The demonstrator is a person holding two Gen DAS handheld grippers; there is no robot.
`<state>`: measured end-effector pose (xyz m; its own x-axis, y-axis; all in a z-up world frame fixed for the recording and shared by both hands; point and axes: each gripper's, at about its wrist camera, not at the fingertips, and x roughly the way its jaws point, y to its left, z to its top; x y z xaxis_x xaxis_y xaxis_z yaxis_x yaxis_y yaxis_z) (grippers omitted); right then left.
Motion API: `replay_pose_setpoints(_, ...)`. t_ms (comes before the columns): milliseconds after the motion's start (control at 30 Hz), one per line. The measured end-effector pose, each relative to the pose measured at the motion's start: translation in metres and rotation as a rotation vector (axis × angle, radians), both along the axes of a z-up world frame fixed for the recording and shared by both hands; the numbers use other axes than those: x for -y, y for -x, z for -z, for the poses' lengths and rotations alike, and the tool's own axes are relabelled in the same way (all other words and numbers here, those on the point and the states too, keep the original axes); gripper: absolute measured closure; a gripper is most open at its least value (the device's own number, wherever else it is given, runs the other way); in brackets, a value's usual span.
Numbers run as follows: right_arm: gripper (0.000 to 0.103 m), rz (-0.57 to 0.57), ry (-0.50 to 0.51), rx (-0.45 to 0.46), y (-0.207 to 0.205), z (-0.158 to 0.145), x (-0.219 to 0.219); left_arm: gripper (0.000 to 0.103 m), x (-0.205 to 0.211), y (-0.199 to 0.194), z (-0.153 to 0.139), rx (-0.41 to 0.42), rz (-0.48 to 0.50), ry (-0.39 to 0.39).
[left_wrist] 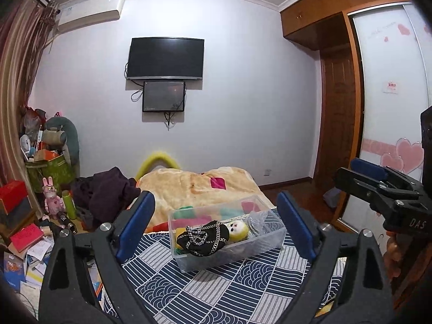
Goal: Organize soft objects
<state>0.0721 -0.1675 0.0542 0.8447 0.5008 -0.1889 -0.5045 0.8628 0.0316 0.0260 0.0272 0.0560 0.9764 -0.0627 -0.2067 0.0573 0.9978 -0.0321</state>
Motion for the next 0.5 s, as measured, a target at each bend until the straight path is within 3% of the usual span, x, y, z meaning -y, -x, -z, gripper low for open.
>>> replay_pose_setpoints(500,0.014,-0.009,-0.008,0.0,0.0062,0.0028,0.004,0.007,0.0007,0.0063,-0.0015,0.015,-0.006,-0.001)
